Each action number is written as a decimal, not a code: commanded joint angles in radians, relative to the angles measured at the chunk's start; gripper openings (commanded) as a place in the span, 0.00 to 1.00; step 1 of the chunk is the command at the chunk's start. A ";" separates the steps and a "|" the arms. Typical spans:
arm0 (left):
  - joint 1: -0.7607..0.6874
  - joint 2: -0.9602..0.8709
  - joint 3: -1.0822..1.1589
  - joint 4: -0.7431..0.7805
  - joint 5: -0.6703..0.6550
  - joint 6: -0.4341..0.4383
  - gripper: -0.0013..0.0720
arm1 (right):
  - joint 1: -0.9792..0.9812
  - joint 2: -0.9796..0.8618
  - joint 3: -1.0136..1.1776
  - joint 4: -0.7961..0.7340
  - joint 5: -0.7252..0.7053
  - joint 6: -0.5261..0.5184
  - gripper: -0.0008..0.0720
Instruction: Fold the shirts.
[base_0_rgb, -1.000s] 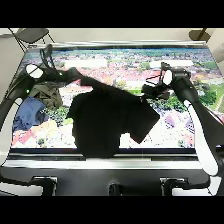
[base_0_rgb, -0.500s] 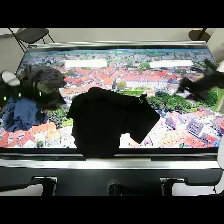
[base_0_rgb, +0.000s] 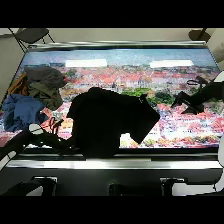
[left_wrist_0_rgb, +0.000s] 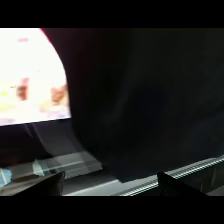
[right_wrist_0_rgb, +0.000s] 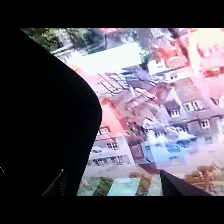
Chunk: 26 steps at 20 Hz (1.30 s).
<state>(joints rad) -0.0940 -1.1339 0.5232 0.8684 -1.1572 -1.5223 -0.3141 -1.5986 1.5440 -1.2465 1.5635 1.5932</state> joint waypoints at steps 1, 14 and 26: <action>-0.108 -0.004 -0.067 -0.140 0.164 0.004 0.90 | 0.044 -0.039 -0.013 0.008 -0.013 -0.049 0.95; -0.152 -0.052 -0.040 -0.159 0.267 0.051 0.06 | 0.206 -0.222 -0.013 0.000 -0.216 -0.143 0.95; -0.148 0.158 0.412 0.372 0.163 -0.041 0.06 | 0.204 0.053 0.091 0.018 -0.274 -0.125 0.07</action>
<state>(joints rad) -0.2451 -1.0775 0.7261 0.9276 -0.9470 -1.4773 -0.1101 -1.6951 1.5764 -1.2327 1.3914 1.4582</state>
